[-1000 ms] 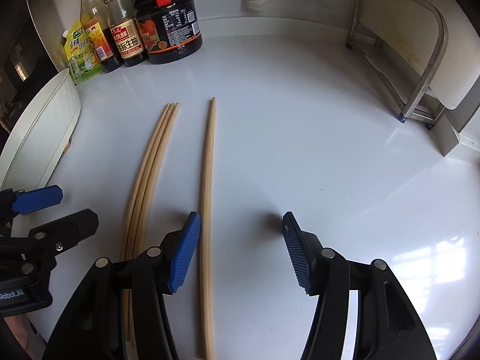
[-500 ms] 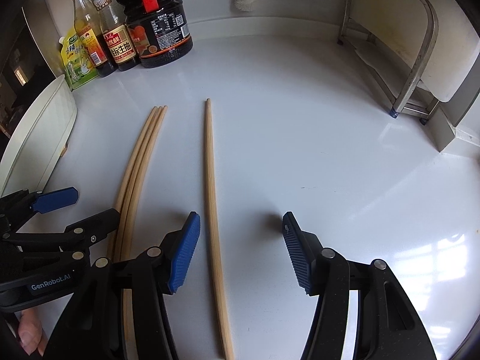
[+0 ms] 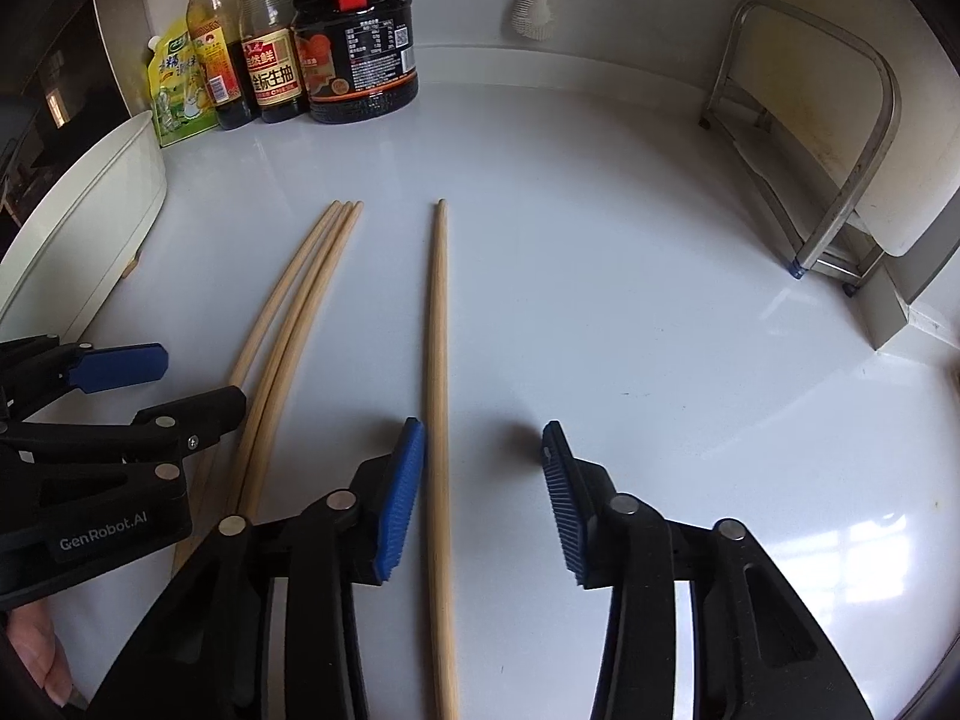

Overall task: Organize utensils
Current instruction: 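Close the left gripper on one chopstick while the right gripper grasps another, then carry both chopsticks over the white basin and open both grippers to drop them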

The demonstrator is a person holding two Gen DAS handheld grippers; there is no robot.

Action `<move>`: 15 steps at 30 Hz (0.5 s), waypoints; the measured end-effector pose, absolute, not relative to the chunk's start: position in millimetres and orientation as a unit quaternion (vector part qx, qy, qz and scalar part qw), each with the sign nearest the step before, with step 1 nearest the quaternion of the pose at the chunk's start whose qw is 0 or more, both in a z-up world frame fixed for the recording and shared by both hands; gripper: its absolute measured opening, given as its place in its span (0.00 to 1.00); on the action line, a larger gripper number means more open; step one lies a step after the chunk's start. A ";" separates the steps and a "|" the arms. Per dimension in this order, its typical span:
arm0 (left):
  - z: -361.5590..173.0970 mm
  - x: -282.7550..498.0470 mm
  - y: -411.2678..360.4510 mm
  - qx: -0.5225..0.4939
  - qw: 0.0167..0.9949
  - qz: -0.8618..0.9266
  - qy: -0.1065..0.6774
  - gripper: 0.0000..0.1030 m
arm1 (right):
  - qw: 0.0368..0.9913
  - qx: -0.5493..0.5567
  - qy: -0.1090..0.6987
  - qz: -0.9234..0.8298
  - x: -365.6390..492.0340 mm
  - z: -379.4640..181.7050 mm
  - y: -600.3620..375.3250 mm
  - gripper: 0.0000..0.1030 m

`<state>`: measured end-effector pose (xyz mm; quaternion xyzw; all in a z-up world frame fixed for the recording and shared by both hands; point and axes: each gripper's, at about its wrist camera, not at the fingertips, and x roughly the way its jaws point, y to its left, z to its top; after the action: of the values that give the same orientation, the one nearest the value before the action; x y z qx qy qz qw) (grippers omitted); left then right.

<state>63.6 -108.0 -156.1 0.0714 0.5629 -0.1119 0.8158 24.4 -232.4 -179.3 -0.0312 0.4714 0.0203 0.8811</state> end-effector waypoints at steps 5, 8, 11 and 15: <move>-153.5 60.9 -112.3 0.075 0.814 -0.123 0.563 0.08 | 0.878 -0.054 0.475 0.039 26.5 -178.5 -220.2 0.08; -153.2 59.0 -112.7 0.075 0.813 -0.127 0.563 0.07 | 0.876 -0.055 0.477 0.041 26.4 -178.3 -219.4 0.06; -153.5 58.5 -111.0 0.070 0.810 -0.131 0.568 0.07 | 0.875 -0.037 0.481 0.042 24.5 -177.0 -223.5 0.06; -146.3 58.3 -107.1 0.060 0.811 -0.138 0.566 0.07 | 0.876 -0.009 0.480 0.044 19.5 -169.4 -228.7 0.06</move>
<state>58.3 -107.1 -146.3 0.0601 0.5658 -0.1377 0.8108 19.5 -228.7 -169.4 -0.0087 0.4804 0.0435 0.8759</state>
